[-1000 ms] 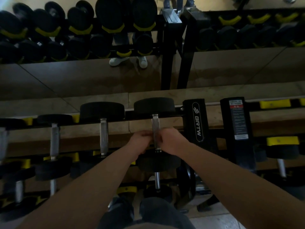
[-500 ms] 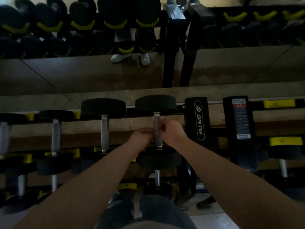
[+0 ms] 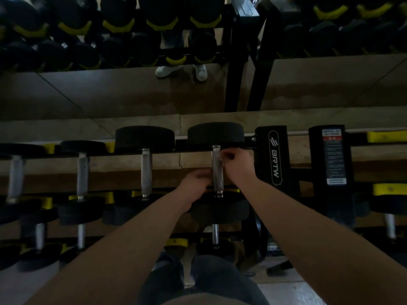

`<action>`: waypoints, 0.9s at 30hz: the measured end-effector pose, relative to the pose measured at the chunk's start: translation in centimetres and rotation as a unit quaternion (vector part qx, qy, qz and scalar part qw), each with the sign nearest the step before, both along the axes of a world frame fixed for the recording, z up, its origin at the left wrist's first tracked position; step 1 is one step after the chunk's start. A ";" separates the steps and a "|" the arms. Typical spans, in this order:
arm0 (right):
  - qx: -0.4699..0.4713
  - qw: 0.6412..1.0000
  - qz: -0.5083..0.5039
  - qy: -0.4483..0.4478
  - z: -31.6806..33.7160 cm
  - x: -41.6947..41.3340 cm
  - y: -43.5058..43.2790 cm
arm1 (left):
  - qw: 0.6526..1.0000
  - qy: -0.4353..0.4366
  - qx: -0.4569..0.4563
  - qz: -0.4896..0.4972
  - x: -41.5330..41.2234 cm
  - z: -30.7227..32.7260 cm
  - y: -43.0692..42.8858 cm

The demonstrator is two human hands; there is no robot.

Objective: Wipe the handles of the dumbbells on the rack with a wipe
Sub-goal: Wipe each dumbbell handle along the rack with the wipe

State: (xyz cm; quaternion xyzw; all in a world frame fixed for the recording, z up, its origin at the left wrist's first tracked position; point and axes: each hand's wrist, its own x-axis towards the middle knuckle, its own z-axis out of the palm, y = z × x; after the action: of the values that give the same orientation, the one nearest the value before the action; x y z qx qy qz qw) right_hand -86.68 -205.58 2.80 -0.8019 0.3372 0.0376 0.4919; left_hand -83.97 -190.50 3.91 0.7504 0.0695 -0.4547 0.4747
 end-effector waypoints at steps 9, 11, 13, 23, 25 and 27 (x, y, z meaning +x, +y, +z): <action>0.142 0.983 0.029 0.114 -1.6 -2.4 -0.9 | 1.000 0.012 -0.015 0.017 0.1 -0.2 0.0; 0.184 0.977 -0.077 0.075 -1.5 -0.2 -0.9 | 1.000 0.016 -0.010 0.018 0.1 -0.4 0.1; 0.181 0.973 -0.134 0.060 -1.4 2.0 -1.3 | 1.000 0.018 0.000 0.012 0.1 -0.4 0.2; 0.093 0.951 0.209 0.210 0.0 -2.4 -1.5 | 1.000 0.002 0.021 0.011 -0.1 -0.6 -0.2; 0.128 0.962 0.159 0.183 -0.6 -1.9 -1.5 | 1.000 0.000 0.025 0.007 0.0 -0.6 0.0; 0.177 0.971 0.089 0.135 -1.9 -0.6 -1.7 | 1.000 0.003 0.028 -0.001 -0.1 -0.4 0.0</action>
State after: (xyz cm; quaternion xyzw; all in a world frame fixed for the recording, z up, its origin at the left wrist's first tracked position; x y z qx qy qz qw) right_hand -87.26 -207.26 0.93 -0.7164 0.3158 0.2479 0.5707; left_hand -84.04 -190.54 3.51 0.7619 0.0827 -0.4551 0.4533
